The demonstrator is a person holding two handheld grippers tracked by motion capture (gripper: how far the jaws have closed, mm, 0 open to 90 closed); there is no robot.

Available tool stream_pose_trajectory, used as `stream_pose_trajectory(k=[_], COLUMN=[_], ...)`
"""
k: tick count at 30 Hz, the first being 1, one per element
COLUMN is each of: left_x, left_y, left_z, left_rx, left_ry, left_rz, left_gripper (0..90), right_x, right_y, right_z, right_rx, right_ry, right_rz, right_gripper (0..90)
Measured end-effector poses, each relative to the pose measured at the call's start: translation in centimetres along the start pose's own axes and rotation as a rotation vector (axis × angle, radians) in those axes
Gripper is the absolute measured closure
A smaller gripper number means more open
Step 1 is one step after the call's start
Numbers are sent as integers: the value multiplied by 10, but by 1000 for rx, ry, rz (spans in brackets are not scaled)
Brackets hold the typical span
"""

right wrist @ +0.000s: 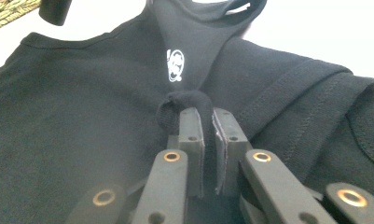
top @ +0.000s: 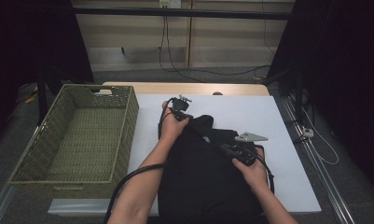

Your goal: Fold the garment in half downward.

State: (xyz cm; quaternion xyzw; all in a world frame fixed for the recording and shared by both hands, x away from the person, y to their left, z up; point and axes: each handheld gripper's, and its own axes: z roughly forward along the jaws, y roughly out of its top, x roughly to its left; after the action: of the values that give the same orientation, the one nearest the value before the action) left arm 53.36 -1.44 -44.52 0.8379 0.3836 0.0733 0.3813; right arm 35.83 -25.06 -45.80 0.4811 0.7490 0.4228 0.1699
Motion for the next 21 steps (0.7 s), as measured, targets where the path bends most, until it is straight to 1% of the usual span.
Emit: stream_pose_trajectory(k=[1,3,4,5,6,7,9,10,12,13,15,16,17,19,20,21], left_x=[-1,-4,-4,-5,-6,-7,-9,-11,-13,-14,-16,-17,-18,-23,-24,-26], left_y=[1,2,2,1,1,0,-2,-4,-7,-9,-14,-17,-19,-25,-28,-31], left_z=[-4,-14,-19,-24,-30,-35,-45,-49,-57,-60,-67,-69,-72,-77,-79,-81], left_rx=[-7,-16,-24,-35,-56,-65,-77,-87,-95,-100,-103,-118,-114,-124,-119,-122], left_ry=[-16,-29,-37,-46,-47,-55,-66,-72,-87,-95,-111,-116,-122,-133,-145,-146], left_rz=[7,5,13,1,-5,-5,15,15,0,9,10,6,13,9,14,13], left_gripper=[892,897,898,899,899,899,900,900,900,900,900,900,900,900,900,900], right_x=[0,-1,-1,-1,-1,-2,-3,-5,-6,-7,-8,-10,-10,-12,-13,-13], right_y=[0,0,0,0,0,1,1,1,1,1,1,1,1,1,1,1], right_z=[0,-1,-1,-1,-2,-2,-4,-5,-8,-9,-12,-14,-16,-19,-21,-22], right_rx=[-4,-9,-8,-10,-13,-18,-28,-32,-38,-41,-52,-58,-63,-72,-79,-82], right_ry=[-1,-2,-1,-10,-10,-12,-18,-23,-30,-27,-39,-35,-38,-43,-46,-47], right_rz=[-2,0,4,1,3,7,10,6,13,23,25,27,37,44,44,44], right_gripper=[842,842,843,843,843,843,844,844,844,844,844,844,844,844,844,844])
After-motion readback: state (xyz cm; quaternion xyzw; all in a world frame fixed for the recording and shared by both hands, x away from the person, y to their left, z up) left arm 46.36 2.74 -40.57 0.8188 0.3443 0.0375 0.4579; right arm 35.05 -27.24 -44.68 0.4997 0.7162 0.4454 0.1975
